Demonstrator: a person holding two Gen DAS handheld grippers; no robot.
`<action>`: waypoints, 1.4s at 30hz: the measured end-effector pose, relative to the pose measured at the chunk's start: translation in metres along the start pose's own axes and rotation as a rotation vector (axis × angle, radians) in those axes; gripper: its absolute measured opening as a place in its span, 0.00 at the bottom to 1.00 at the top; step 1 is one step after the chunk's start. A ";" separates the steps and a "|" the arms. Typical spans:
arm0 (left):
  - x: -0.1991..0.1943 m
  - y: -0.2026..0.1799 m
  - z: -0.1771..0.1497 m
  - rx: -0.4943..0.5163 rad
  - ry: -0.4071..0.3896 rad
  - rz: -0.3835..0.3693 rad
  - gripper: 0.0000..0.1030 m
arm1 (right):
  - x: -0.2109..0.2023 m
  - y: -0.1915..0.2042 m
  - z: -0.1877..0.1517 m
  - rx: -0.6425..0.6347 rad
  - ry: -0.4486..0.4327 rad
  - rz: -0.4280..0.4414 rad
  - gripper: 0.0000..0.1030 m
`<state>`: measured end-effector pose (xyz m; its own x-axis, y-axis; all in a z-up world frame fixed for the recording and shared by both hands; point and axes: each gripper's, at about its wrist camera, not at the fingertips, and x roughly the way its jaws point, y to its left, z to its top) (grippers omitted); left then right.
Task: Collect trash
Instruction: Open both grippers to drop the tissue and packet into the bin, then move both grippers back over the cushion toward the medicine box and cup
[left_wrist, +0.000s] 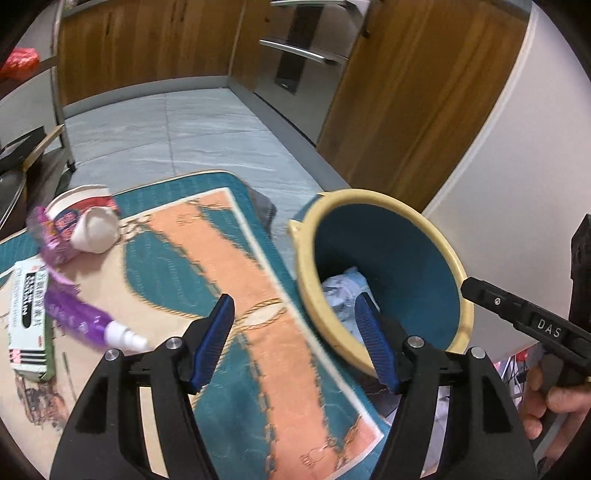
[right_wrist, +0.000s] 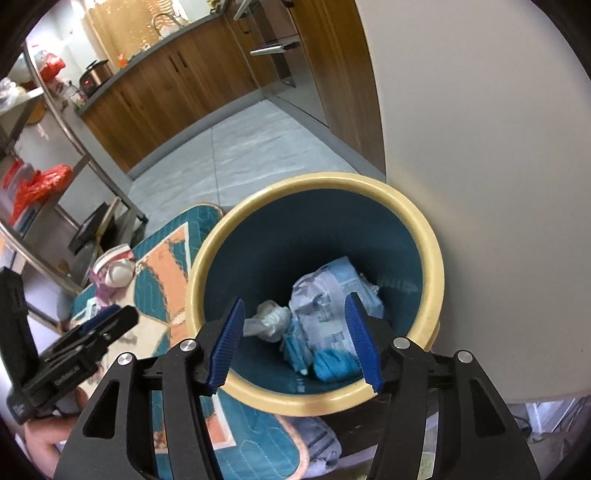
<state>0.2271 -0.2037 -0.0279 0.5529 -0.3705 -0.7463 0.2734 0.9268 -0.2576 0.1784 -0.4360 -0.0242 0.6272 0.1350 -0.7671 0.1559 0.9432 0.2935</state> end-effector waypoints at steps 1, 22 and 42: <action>-0.004 0.004 -0.001 -0.007 -0.006 0.001 0.65 | 0.000 0.001 0.000 -0.003 0.000 0.001 0.57; -0.080 0.081 -0.054 -0.103 -0.051 0.104 0.72 | 0.001 0.071 -0.002 -0.125 0.029 0.091 0.59; -0.139 0.136 -0.044 -0.172 -0.066 0.276 0.81 | 0.005 0.149 -0.012 -0.303 0.062 0.105 0.70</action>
<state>0.1531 -0.0240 0.0138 0.6390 -0.1020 -0.7624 -0.0277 0.9875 -0.1553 0.1959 -0.2908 0.0089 0.5786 0.2460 -0.7776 -0.1471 0.9693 0.1971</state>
